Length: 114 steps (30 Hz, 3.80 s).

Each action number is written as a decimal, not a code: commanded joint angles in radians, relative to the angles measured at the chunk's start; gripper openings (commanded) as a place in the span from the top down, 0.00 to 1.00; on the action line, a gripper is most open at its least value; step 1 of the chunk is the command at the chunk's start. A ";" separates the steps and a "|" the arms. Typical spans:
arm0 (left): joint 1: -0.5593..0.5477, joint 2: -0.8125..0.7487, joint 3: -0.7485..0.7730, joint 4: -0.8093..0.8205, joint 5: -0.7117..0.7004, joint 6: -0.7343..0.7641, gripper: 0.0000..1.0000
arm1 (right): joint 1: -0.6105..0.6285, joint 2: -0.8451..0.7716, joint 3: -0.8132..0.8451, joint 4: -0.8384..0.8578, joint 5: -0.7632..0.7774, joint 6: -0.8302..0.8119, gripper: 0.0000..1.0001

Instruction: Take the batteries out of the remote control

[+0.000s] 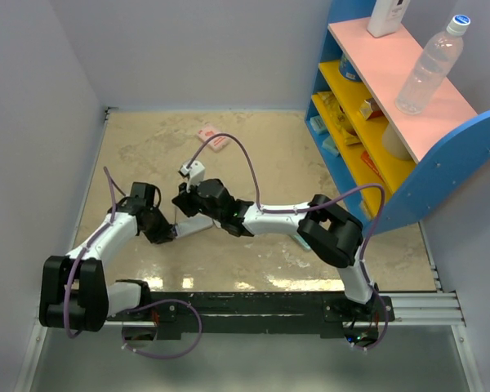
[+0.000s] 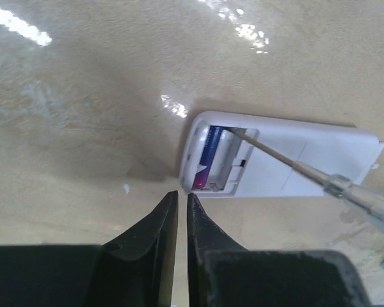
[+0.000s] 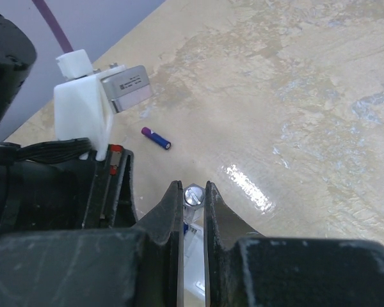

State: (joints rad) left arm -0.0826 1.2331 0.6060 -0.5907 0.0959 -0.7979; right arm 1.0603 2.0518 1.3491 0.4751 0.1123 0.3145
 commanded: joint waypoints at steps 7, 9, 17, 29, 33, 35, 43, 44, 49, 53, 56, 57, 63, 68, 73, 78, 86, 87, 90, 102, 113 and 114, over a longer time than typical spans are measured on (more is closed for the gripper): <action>0.004 0.028 0.141 -0.116 -0.214 0.063 0.85 | -0.010 -0.120 -0.122 0.068 0.007 0.069 1.00; 0.006 0.026 0.129 -0.097 -0.206 0.066 0.85 | -0.010 -0.128 -0.136 0.085 0.006 0.077 1.00; 0.010 0.083 0.088 -0.001 -0.107 0.077 0.87 | -0.011 -0.117 -0.153 0.129 0.007 0.093 1.00; 0.010 0.109 0.049 0.063 -0.088 0.072 0.87 | -0.017 -0.091 -0.176 0.215 -0.014 0.129 1.00; 0.010 0.117 0.041 0.065 -0.087 0.069 0.87 | -0.019 -0.087 -0.182 0.217 -0.011 0.132 1.00; 0.010 0.117 0.041 0.066 -0.088 0.071 0.87 | -0.019 -0.090 -0.186 0.220 -0.010 0.133 1.00; 0.010 0.115 0.043 0.066 -0.093 0.071 0.88 | -0.019 -0.082 -0.189 0.212 -0.003 0.124 1.00; 0.010 0.117 0.043 0.066 -0.093 0.071 0.88 | -0.019 -0.078 -0.191 0.220 -0.003 0.127 1.00; 0.010 0.120 0.044 0.068 -0.093 0.071 0.88 | -0.019 -0.074 -0.208 0.234 0.009 0.123 1.00; 0.010 0.126 0.041 0.074 -0.090 0.068 0.88 | -0.019 -0.067 -0.205 0.232 0.009 0.118 1.00; 0.010 0.131 0.040 0.077 -0.087 0.066 0.88 | -0.019 -0.059 -0.209 0.247 0.000 0.127 1.00; 0.010 0.129 0.038 0.078 -0.087 0.066 0.89 | -0.019 -0.056 -0.217 0.253 -0.008 0.132 1.00; 0.010 0.143 0.034 0.086 -0.075 0.066 0.93 | -0.039 -0.047 -0.277 0.355 -0.052 0.221 1.00; 0.010 0.147 0.020 0.101 -0.061 0.066 1.00 | -0.059 -0.028 -0.317 0.441 -0.091 0.307 1.00; 0.010 0.158 0.018 0.106 -0.056 0.068 1.00 | -0.089 -0.001 -0.361 0.528 -0.140 0.389 1.00; 0.010 0.161 0.017 0.108 -0.055 0.063 1.00 | -0.120 0.021 -0.396 0.586 -0.194 0.445 1.00; 0.010 0.163 0.015 0.103 -0.062 0.065 1.00 | -0.166 0.068 -0.438 0.732 -0.250 0.541 1.00; 0.010 0.163 0.015 0.103 -0.062 0.065 1.00 | -0.168 0.070 -0.435 0.732 -0.252 0.544 1.00; 0.010 0.163 0.015 0.106 -0.062 0.063 1.00 | -0.174 0.091 -0.424 0.760 -0.273 0.578 1.00; 0.009 0.174 0.009 0.135 -0.036 0.057 1.00 | -0.178 0.117 -0.412 0.789 -0.270 0.633 1.00; 0.009 0.172 0.008 0.138 -0.032 0.058 1.00 | -0.184 0.133 -0.395 0.816 -0.269 0.698 1.00; 0.009 0.172 0.006 0.138 -0.032 0.058 1.00 | -0.186 0.133 -0.393 0.815 -0.267 0.702 1.00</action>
State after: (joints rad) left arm -0.0723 1.3708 0.6506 -0.4820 0.0570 -0.7399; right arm 0.8696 2.1715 0.9257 1.2293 -0.1291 0.9585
